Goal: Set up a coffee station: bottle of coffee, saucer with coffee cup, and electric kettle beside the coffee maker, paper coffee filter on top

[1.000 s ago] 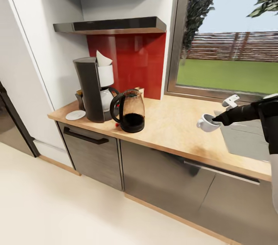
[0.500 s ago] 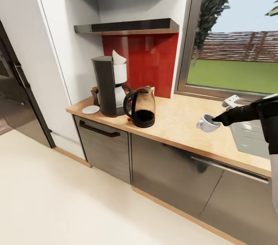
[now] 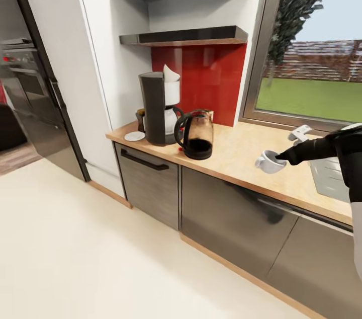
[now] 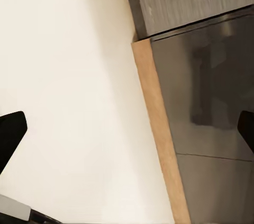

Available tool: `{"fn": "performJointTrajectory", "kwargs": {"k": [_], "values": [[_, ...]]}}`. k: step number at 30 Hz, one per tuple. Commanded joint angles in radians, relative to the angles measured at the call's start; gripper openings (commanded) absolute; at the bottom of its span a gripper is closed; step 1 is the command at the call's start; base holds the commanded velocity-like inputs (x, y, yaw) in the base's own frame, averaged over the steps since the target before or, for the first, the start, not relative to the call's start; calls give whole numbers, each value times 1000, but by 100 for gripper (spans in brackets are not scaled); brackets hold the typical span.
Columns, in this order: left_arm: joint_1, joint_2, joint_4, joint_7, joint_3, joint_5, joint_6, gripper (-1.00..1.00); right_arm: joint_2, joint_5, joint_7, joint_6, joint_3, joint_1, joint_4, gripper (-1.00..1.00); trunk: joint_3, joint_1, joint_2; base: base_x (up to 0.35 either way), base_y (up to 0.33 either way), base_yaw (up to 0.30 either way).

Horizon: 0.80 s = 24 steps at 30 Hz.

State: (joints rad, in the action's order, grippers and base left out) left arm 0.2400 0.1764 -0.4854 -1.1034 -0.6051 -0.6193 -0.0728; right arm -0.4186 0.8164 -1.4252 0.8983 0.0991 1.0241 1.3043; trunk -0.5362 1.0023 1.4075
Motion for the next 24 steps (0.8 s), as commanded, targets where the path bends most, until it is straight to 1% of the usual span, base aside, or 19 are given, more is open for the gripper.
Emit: {"fn": "performJointTrajectory", "kwargs": {"k": [1, 7, 24], "values": [[0, 0, -1, -3, 1, -5, -8, 100, 0, 9, -11, 10, 1, 1, 1, -100, -1, 0, 1, -115, -32, 243], [0, 0, -1, -3, 0, -5, -8, 100, 0, 9, -11, 10, 0, 1, 1, -100, -1, 0, 1, -40, -11, 262], [0, 0, -1, -3, -1, -5, -9, 100, 3, 9, -11, 10, -1, 1, 0, -100, -1, 0, 1, -2, 0, 272]]}}
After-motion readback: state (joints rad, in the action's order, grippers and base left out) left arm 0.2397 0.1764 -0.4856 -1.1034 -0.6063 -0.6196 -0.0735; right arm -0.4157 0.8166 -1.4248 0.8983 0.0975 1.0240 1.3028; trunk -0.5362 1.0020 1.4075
